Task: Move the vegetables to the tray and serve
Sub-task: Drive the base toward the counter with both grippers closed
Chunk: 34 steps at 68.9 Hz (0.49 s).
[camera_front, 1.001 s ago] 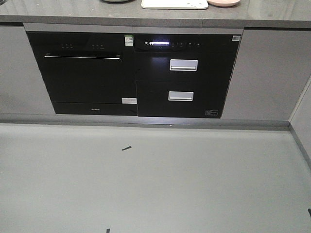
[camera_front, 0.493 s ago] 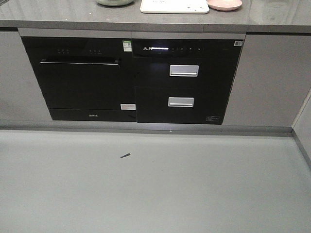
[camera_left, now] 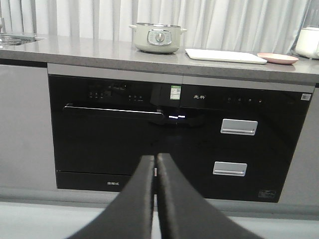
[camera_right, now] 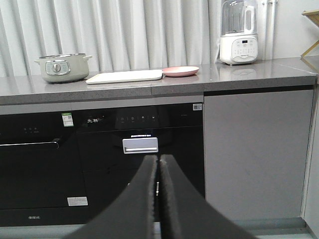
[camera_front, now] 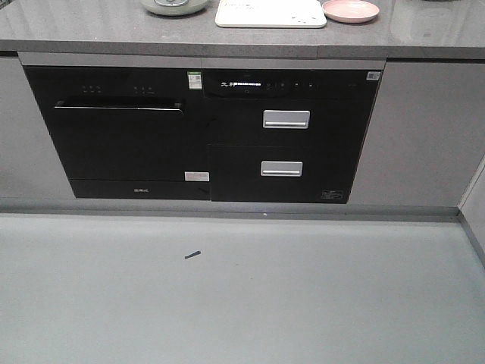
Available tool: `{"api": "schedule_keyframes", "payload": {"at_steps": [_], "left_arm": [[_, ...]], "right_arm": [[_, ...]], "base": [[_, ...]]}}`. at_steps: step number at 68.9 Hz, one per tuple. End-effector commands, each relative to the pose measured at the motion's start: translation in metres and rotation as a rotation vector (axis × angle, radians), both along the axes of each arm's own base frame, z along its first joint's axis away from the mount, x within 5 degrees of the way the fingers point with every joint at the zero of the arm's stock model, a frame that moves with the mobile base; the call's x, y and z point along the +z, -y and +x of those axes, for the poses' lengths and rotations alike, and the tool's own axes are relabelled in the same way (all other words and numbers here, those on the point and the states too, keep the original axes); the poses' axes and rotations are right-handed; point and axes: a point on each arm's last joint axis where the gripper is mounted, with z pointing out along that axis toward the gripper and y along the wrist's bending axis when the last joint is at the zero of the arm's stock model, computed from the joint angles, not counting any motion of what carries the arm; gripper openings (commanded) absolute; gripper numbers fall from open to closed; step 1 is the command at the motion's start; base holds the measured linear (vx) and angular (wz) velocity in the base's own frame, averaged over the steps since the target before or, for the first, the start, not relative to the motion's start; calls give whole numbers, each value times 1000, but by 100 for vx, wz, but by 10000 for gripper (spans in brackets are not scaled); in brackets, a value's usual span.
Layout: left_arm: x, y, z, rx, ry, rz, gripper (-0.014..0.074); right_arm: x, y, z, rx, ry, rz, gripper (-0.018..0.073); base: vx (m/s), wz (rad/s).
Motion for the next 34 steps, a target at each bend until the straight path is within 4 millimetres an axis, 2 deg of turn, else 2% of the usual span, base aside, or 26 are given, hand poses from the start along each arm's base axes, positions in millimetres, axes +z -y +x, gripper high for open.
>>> {"api": "schedule_keyframes", "payload": {"at_steps": [1,34], "left_arm": [[-1,1,0,-7,63,-14,-6],[-1,1,0,-7,63,-14,-6]], "right_arm": [[2,0,0,-1,65,-22,-3],[2,0,0,-1,65,-22,-3]], "base": [[11,-1],[10,-3]]}}
